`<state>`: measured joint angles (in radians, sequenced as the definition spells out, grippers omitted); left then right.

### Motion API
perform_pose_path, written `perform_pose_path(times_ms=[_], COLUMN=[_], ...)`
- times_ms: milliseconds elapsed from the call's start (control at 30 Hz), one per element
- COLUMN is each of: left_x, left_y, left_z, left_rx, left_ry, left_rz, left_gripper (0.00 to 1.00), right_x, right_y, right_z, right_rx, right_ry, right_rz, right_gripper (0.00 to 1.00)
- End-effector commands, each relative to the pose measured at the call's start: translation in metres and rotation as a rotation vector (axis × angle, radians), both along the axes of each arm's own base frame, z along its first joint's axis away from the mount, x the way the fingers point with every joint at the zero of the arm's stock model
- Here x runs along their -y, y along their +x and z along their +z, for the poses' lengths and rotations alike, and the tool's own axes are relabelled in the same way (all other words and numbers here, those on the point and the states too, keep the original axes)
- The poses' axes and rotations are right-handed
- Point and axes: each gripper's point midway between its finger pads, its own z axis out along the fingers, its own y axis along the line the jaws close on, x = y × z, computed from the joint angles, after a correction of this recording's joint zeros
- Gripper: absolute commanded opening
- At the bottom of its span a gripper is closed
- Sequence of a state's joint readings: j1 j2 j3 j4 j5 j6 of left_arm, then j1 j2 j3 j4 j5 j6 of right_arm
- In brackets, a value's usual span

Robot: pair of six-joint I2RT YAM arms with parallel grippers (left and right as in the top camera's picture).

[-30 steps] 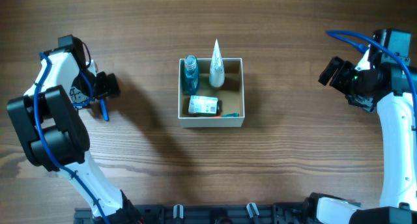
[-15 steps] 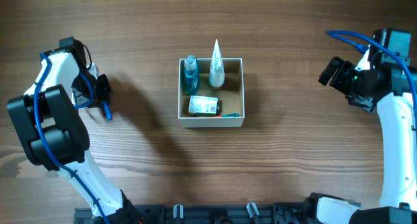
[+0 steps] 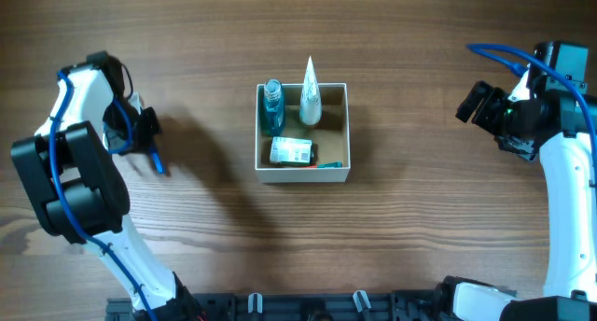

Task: Pack container
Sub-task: 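Place the blue razor into the box along its right side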

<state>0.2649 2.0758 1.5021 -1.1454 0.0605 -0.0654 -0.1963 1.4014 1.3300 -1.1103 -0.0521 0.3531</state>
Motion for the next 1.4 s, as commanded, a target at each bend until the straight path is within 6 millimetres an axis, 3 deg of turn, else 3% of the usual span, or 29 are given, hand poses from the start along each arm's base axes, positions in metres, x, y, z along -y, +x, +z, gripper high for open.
perform_pose_path(times_ms=[0,100,167,200,233,400,567,767,1033,1067,1133,1267,1367], left_x=[0.033,0.075,0.114,0.139,0.176,0.258,0.306,0.323,0.328,0.328,0.328,0.320,0.308], left_y=[0.047,0.055,0.050,0.042,0.028,-0.018,-0.051,-0.048,-0.035,-0.035,-0.034,-0.027,-0.017], left_z=[0.103,0.166,0.204,0.221,0.238,0.237,0.218,0.188,0.126,0.120,0.109,0.109,0.129], left_rx=[0.304,0.507,0.635,0.689,0.748,0.751,0.695,0.616,0.438,0.419,0.387,0.378,0.415], left_ry=[0.018,0.047,0.063,0.065,0.059,0.009,-0.046,-0.068,-0.099,-0.103,-0.105,-0.043,0.071], left_rz=[-0.107,-0.321,-0.534,-0.664,-0.848,-1.323,-1.596,-1.679,-1.681,-1.680,-1.680,-1.679,-1.609], left_gripper=[0.04,0.04,0.04,0.04,0.04,0.04,0.04,0.04,0.05,0.08,0.32,0.35,0.41], right_x=[0.001,0.001,0.002,0.002,0.002,0.002,0.002,0.002,0.002,0.002,0.002,0.002,0.002], right_y=[-0.001,-0.001,-0.001,0.000,0.001,0.001,0.002,0.002,0.002,0.002,0.001,0.001,0.001], right_z=[-0.004,-0.004,-0.003,-0.003,-0.003,-0.003,-0.003,-0.002,-0.002,-0.003,-0.003,-0.003,-0.003], right_rx=[-0.011,-0.011,-0.009,-0.007,-0.003,-0.001,0.000,0.004,0.003,0.002,-0.002,-0.004,-0.004], right_ry=[-0.009,-0.009,-0.009,-0.010,-0.010,-0.011,-0.012,-0.012,-0.012,-0.012,-0.012,-0.011,-0.013], right_rz=[0.008,0.008,0.008,0.008,0.008,0.008,0.009,0.008,0.008,0.009,0.009,0.009,0.007], right_gripper=[1.00,1.00,1.00,1.00,1.00,1.00,1.00,1.00,1.00,1.00,1.00,1.00,1.00])
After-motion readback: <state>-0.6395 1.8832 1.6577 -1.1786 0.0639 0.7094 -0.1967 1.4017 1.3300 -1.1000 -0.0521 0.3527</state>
